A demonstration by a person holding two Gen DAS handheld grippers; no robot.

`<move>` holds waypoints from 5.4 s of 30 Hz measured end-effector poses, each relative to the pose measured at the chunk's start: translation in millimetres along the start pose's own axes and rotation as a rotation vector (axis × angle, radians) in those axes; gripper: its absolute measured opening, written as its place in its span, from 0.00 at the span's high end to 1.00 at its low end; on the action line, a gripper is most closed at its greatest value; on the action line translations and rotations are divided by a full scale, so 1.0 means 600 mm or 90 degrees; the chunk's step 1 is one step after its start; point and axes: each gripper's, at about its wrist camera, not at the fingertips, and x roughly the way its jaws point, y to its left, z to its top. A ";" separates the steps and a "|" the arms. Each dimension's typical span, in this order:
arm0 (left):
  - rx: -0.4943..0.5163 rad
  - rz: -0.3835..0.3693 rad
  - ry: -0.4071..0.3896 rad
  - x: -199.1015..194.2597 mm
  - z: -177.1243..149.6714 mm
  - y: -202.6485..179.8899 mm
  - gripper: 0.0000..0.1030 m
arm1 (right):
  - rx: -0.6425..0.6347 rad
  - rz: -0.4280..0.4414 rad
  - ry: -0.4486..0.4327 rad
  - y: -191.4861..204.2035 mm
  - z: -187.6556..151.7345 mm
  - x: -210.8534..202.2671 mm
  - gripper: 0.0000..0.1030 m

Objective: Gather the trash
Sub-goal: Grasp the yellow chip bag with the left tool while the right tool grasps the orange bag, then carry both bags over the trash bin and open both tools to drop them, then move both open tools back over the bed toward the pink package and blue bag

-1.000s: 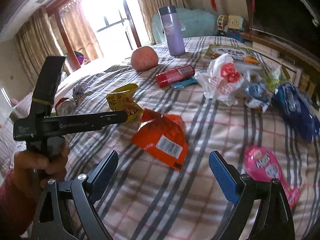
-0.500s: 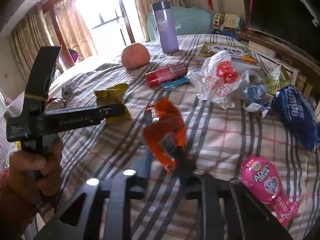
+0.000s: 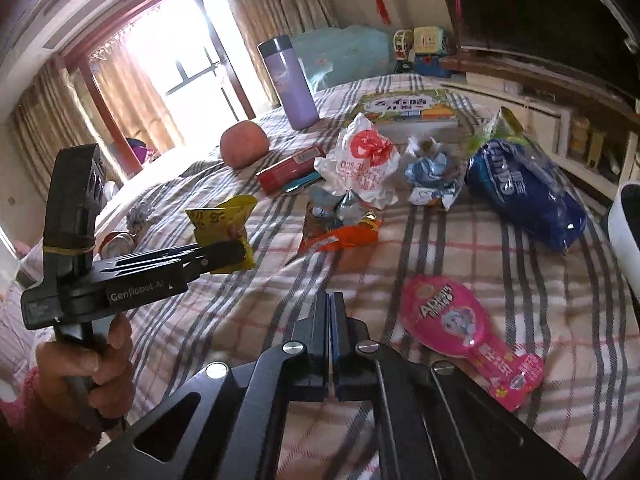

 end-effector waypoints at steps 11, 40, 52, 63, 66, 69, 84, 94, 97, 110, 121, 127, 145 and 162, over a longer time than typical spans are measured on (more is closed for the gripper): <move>-0.025 0.014 0.013 -0.001 -0.010 0.022 0.69 | 0.072 0.011 -0.014 -0.026 0.049 0.042 0.24; 0.075 -0.078 0.026 0.020 0.002 -0.137 0.69 | 0.114 -0.034 -0.051 -0.113 0.006 -0.068 0.84; 0.143 -0.135 0.054 0.053 0.006 -0.244 0.69 | 0.154 -0.105 -0.095 -0.188 -0.032 -0.166 0.84; 0.188 -0.164 0.085 0.120 0.026 -0.326 0.69 | 0.207 -0.167 -0.131 -0.267 -0.051 -0.237 0.84; 0.199 -0.167 0.087 0.134 0.034 -0.347 0.69 | 0.218 -0.180 -0.141 -0.286 -0.055 -0.254 0.84; 0.208 -0.168 0.088 0.143 0.039 -0.361 0.69 | 0.229 -0.190 -0.148 -0.302 -0.057 -0.265 0.84; 0.237 -0.176 0.084 0.164 0.051 -0.414 0.69 | 0.248 -0.207 -0.163 -0.350 -0.058 -0.288 0.84; 0.261 -0.176 0.079 0.183 0.070 -0.453 0.68 | 0.248 -0.227 -0.161 -0.374 -0.043 -0.291 0.84; 0.266 -0.175 0.079 0.190 0.075 -0.463 0.68 | 0.249 -0.234 -0.158 -0.382 -0.037 -0.291 0.84; 0.287 -0.161 0.095 0.243 0.100 -0.511 0.68 | 0.228 -0.261 -0.133 -0.411 -0.005 -0.285 0.84; 0.287 -0.149 0.111 0.284 0.121 -0.538 0.52 | 0.226 -0.268 -0.099 -0.435 0.007 -0.268 0.80; 0.277 -0.146 0.108 0.287 0.121 -0.539 0.44 | 0.229 -0.266 -0.095 -0.443 0.012 -0.267 0.58; 0.190 -0.158 0.081 0.193 0.057 -0.416 0.30 | 0.219 -0.230 -0.154 -0.372 -0.011 -0.285 0.11; 0.077 -0.090 0.050 0.073 -0.004 -0.230 0.28 | 0.189 -0.160 -0.155 -0.252 -0.035 -0.231 0.05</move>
